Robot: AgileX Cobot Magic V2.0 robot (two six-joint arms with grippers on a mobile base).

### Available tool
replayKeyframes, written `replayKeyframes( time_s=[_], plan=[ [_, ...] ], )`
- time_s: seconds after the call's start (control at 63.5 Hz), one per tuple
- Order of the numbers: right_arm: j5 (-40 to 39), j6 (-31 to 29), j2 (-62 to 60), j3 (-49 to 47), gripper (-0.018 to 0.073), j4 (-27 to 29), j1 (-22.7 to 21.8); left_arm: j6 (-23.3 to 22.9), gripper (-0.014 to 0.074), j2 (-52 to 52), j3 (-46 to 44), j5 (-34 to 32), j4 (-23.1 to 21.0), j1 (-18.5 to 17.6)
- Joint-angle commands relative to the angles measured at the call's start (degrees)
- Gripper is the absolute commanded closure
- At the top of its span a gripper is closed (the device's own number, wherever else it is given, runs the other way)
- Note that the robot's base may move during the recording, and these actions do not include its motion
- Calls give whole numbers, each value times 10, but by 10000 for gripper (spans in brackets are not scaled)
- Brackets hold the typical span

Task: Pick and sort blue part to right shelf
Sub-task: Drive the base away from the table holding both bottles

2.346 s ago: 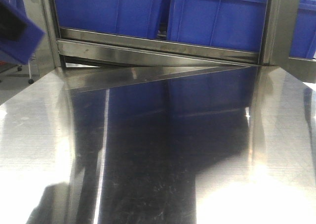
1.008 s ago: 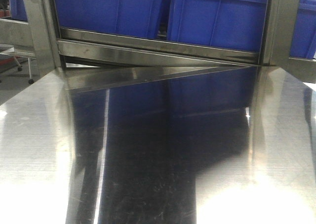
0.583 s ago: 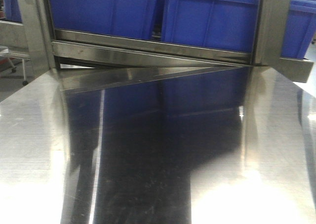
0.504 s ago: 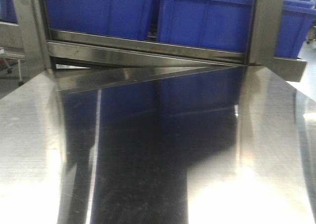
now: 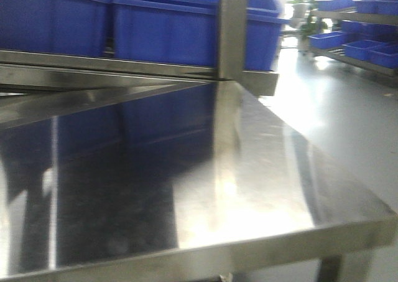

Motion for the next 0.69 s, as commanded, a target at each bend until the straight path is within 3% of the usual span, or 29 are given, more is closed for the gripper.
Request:
replayKeyframes(
  time_s=[0.0, 0.677],
  plan=[
    [-55, -7, 5, -16, 134, -7, -5, -4, 358, 5, -15, -47, -6, 0],
    [-54, -7, 5, -16, 134, -7, -5, -4, 358, 5, -15, -47, -8, 0]
  ],
)
